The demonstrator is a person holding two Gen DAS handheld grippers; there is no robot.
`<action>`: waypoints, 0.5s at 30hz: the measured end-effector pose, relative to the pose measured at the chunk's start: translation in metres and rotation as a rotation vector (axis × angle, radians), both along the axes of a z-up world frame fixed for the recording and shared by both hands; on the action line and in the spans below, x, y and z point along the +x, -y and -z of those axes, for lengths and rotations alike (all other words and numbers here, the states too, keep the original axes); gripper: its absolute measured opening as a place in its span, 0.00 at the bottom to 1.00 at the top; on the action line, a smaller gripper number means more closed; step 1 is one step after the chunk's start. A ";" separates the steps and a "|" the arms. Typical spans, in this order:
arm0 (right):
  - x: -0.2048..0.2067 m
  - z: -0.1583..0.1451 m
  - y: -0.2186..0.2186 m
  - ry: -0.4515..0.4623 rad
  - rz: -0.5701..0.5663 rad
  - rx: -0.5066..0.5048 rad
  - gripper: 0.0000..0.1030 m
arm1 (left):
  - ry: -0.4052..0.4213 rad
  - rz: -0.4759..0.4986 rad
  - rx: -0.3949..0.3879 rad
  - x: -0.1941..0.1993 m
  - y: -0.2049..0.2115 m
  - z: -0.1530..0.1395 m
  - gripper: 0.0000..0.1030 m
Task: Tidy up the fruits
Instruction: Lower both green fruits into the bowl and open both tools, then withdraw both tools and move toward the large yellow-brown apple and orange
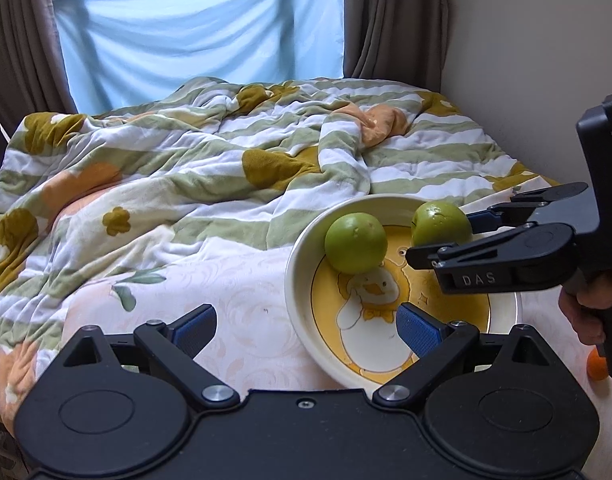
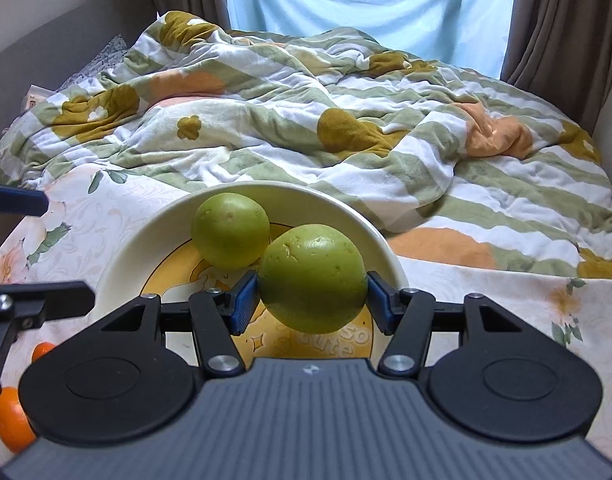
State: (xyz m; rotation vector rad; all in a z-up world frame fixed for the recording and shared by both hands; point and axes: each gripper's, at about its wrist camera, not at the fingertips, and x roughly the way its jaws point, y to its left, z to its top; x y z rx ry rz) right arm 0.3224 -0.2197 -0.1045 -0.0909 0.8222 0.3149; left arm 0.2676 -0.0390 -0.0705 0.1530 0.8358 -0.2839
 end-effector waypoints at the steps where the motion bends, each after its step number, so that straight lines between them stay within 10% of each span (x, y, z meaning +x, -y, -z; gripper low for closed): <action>1: 0.001 0.001 0.000 -0.004 0.003 0.000 0.70 | -0.001 -0.001 -0.003 -0.001 -0.001 0.000 0.96; 6: -0.005 -0.012 0.003 0.071 0.041 -0.003 1.00 | 0.012 -0.002 0.000 -0.011 0.000 -0.006 0.96; 15: -0.031 -0.036 0.016 0.078 0.091 0.017 1.00 | 0.041 -0.015 -0.014 -0.033 0.002 -0.023 0.96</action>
